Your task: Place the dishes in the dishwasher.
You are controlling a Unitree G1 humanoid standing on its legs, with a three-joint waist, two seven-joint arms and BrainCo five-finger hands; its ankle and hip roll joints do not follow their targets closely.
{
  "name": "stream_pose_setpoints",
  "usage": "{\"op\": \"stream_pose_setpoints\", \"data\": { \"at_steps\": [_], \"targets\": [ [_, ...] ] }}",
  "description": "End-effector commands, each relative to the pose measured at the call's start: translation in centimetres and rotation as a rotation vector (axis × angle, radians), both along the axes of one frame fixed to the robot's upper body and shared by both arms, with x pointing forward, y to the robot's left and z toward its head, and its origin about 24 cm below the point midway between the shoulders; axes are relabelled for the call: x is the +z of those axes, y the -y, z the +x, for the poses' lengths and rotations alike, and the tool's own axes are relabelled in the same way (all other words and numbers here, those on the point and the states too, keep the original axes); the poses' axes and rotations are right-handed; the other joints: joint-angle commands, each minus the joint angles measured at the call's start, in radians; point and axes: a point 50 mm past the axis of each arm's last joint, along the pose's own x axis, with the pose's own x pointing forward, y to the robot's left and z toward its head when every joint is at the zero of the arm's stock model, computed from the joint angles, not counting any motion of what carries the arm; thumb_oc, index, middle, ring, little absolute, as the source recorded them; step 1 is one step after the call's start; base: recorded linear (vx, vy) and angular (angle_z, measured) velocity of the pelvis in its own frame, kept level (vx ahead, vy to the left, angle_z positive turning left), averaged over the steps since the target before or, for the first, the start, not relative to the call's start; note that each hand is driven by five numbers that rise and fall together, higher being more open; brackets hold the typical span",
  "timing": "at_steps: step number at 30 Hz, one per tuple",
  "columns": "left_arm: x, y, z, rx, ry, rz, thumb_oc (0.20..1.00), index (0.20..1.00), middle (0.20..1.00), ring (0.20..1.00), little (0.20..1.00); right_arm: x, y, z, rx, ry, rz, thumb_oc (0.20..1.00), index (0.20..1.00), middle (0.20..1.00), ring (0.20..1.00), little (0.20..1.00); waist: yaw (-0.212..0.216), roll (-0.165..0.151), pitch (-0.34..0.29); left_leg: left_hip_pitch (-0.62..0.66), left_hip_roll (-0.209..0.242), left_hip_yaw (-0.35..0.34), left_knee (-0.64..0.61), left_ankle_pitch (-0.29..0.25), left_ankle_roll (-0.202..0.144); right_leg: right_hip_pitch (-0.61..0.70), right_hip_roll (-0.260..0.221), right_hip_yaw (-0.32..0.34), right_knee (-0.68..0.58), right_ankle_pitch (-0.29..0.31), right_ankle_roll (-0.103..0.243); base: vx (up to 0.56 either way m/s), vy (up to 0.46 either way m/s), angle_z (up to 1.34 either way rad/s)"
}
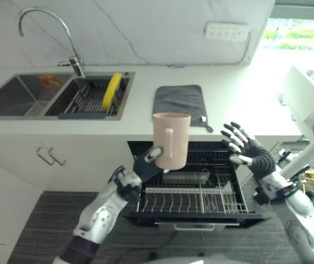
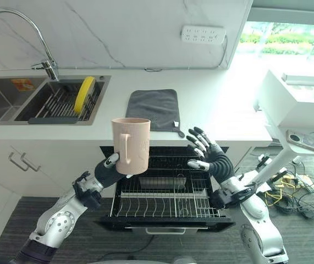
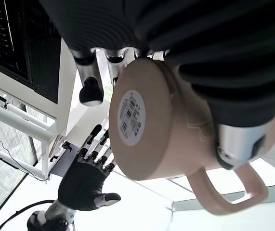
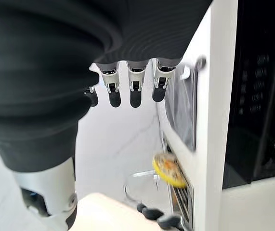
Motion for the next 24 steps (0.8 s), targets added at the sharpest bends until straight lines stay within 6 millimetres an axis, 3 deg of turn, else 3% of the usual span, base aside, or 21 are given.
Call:
{"op": "stream_pose_setpoints", "data": {
  "at_steps": [1,3,6,9,10,11,12,14,15,17,18,21,24],
  "targets": [
    [1.6,-0.5,1.2,0.023,0.095,-0.055,0.2,0.2,0.2,0.2,0.2,2.6,-0.6,1.5,0.073,0.105,0.011,1.0,1.0,1.0,1.0,1.0,0.018,0.014,-0.016,0.07,0.081,0.087,0.0,-0.037,-0.049,-0.065,0.003,-0.042,0.003,0.094,0.016,-0.03,-0.162,-0.07],
    [1.5,-0.4,1.0,0.01,0.088,-0.072,0.2,0.2,0.2,0.2,0.2,2.7,-0.5,1.8,0.093,0.083,0.027,1.0,1.0,1.0,1.0,1.0,0.019,0.013,-0.018,0.085,0.104,0.118,0.0,-0.023,-0.066,-0.061,0.016,-0.047,-0.009,0.095,0.005,-0.01,-0.122,-0.14],
    [1.0,0.4,0.5,-0.04,0.111,-0.069,0.2,0.2,0.2,0.2,0.2,2.9,-0.7,2.4,0.152,0.045,0.039,1.0,1.0,1.0,1.0,1.0,0.042,-0.002,0.007,-0.03,0.151,0.146,0.217,0.048,-0.119,-0.05,0.02,-0.056,-0.009,0.096,-0.025,-0.03,-0.062,-0.15],
    [1.5,0.8,0.9,-0.064,0.125,-0.078,0.2,0.2,0.2,0.2,0.2,3.0,-1.0,2.8,0.172,0.039,0.037,1.0,1.0,1.0,1.0,1.0,0.049,0.002,0.026,-0.067,0.104,0.209,0.143,0.027,-0.095,-0.033,0.002,-0.094,-0.009,0.091,-0.006,0.02,0.206,0.08],
    [1.5,1.0,1.0,-0.088,0.129,-0.081,0.2,0.2,0.2,0.2,0.2,2.8,-1.1,2.7,0.169,0.045,0.027,1.0,1.0,1.0,1.0,1.0,0.046,0.01,0.021,-0.019,0.063,0.197,0.049,0.012,-0.06,-0.024,-0.006,-0.113,-0.007,0.086,0.009,0.1,0.402,0.19],
    [1.4,1.0,1.1,-0.089,0.122,-0.079,0.2,0.2,0.2,0.2,0.2,2.7,-1.1,2.5,0.172,0.043,0.025,1.0,1.0,1.0,1.0,1.0,0.044,0.015,0.013,0.001,0.049,0.178,0.021,0.009,-0.051,-0.029,-0.006,-0.114,0.004,0.083,0.014,0.12,0.377,0.03],
    [1.3,0.9,1.1,-0.085,0.116,-0.072,0.2,0.2,0.2,0.2,0.2,2.6,-1.1,2.3,0.18,0.039,0.032,1.0,1.0,1.0,1.0,1.0,0.037,0.018,0.01,0.015,0.041,0.178,0.01,0.004,-0.042,-0.039,-0.005,-0.116,0.036,0.079,0.02,0.09,0.177,-0.23],
    [1.1,0.5,1.2,-0.093,0.108,-0.051,0.2,0.2,0.2,0.2,0.2,2.3,-1.0,1.8,0.175,0.032,0.055,1.0,1.0,1.0,1.0,1.0,0.025,0.028,0.005,0.034,0.036,0.177,0.0,0.002,-0.028,-0.112,0.001,-0.111,0.23,0.088,0.04,0.05,0.113,-0.15],
    [1.0,0.5,1.2,-0.09,0.107,-0.04,0.2,0.2,0.2,0.2,0.2,2.3,-0.9,1.7,0.176,0.025,0.067,1.0,1.0,1.0,1.0,1.0,0.018,0.028,0.004,0.04,0.032,0.153,0.0,-0.002,-0.024,-0.138,0.001,-0.089,0.25,0.092,0.043,0.07,-0.017,-0.19],
    [1.8,0.9,2.1,-0.101,0.132,-0.017,0.2,0.2,0.2,0.2,0.2,1.8,-1.5,2.2,0.168,0.023,0.084,1.0,1.0,1.0,1.0,1.0,0.007,0.029,0.015,0.056,0.038,0.11,0.0,-0.019,-0.032,-0.163,-0.042,-0.074,0.18,0.101,0.05,0.05,-0.128,-0.02],
    [1.9,0.9,2.3,-0.101,0.137,-0.013,0.2,0.2,0.2,0.2,0.2,1.7,-1.6,2.3,0.171,0.026,0.082,1.0,1.0,1.0,1.0,1.0,0.008,0.03,0.018,0.057,0.039,0.111,0.0,-0.02,-0.032,-0.165,-0.042,-0.072,0.186,0.098,0.05,0.01,-0.186,0.22],
    [2.2,1.4,2.5,-0.12,0.167,0.014,0.2,0.2,0.2,0.2,0.2,2.9,-1.4,3.4,0.154,0.048,0.087,1.0,1.0,1.0,1.0,1.0,0.029,0.017,0.018,0.04,0.045,0.087,0.0,-0.024,-0.044,-0.114,-0.044,-0.096,0.036,0.127,0.042,-0.01,-0.181,0.18],
    [1.8,1.0,2.4,-0.121,0.14,0.007,0.2,0.2,0.2,0.2,0.2,2.9,-1.3,4.0,0.164,0.022,0.088,1.0,1.0,1.0,1.0,1.0,0.039,0.017,-0.006,0.048,0.06,0.087,0.0,-0.029,-0.052,-0.081,-0.03,-0.084,0.003,0.118,0.031,0.07,-0.105,0.3]
  ]
}}
